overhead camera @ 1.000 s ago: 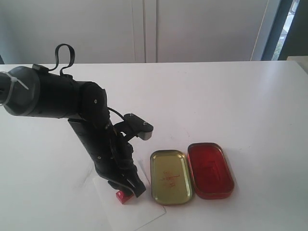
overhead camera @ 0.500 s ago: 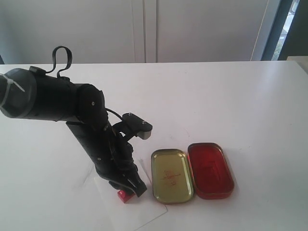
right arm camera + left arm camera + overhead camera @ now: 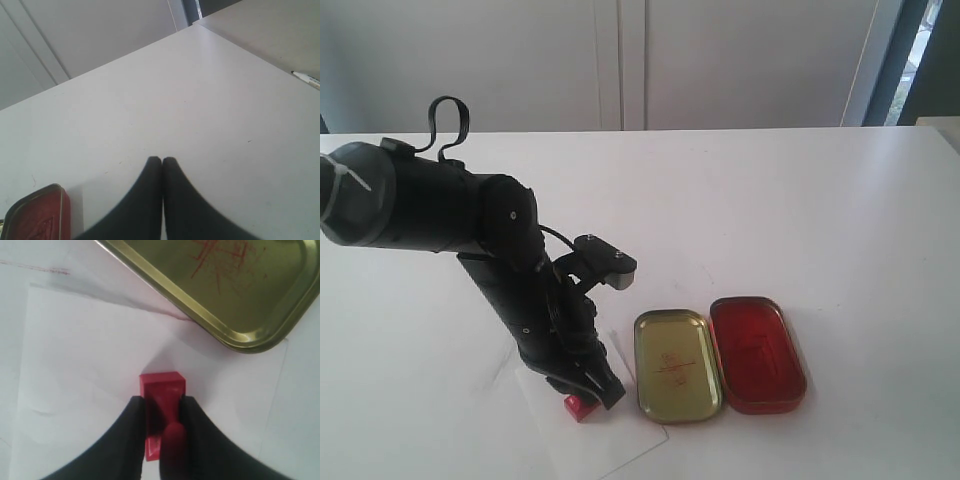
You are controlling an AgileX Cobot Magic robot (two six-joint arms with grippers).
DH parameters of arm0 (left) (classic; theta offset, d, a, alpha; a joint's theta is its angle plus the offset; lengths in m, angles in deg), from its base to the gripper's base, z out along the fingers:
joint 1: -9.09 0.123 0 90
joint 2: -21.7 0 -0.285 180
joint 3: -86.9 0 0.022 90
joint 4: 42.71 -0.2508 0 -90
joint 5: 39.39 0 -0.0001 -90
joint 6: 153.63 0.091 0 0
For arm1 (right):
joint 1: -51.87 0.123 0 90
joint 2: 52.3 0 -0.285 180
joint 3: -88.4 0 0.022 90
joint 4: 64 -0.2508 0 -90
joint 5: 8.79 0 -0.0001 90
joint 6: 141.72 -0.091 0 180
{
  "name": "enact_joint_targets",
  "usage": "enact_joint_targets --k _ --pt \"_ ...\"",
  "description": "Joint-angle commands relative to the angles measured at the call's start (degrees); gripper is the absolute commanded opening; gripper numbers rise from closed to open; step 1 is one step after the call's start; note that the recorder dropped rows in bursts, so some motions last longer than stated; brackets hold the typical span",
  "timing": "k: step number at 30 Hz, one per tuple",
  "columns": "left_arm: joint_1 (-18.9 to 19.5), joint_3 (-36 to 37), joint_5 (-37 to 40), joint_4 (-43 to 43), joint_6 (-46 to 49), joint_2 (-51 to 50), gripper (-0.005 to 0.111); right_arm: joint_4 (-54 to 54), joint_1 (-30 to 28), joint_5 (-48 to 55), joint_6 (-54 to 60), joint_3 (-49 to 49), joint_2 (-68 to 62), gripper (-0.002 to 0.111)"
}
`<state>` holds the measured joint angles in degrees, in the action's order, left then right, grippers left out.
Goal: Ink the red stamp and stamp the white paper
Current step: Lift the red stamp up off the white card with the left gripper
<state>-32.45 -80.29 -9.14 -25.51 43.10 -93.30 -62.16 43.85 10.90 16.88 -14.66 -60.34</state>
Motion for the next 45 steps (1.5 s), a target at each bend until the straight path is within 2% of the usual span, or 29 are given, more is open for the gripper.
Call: enact_joint_targets --k 1,19,38,45 --pt "-0.25 1.3 2.44 -1.64 -0.17 -2.07 0.0 0.18 0.24 -0.41 -0.09 0.27 0.25 0.0" --pt "-0.25 -4.14 7.1 -1.54 -0.38 4.26 0.0 0.18 0.24 -0.41 -0.09 0.27 0.25 0.0" --pt "-0.25 -4.36 8.18 -2.26 -1.67 8.35 0.0 0.3 0.24 -0.41 -0.09 0.27 0.25 0.0" --pt "-0.25 -4.36 7.81 -5.73 -5.35 10.23 0.0 0.3 0.24 -0.41 -0.09 0.27 0.25 0.0"
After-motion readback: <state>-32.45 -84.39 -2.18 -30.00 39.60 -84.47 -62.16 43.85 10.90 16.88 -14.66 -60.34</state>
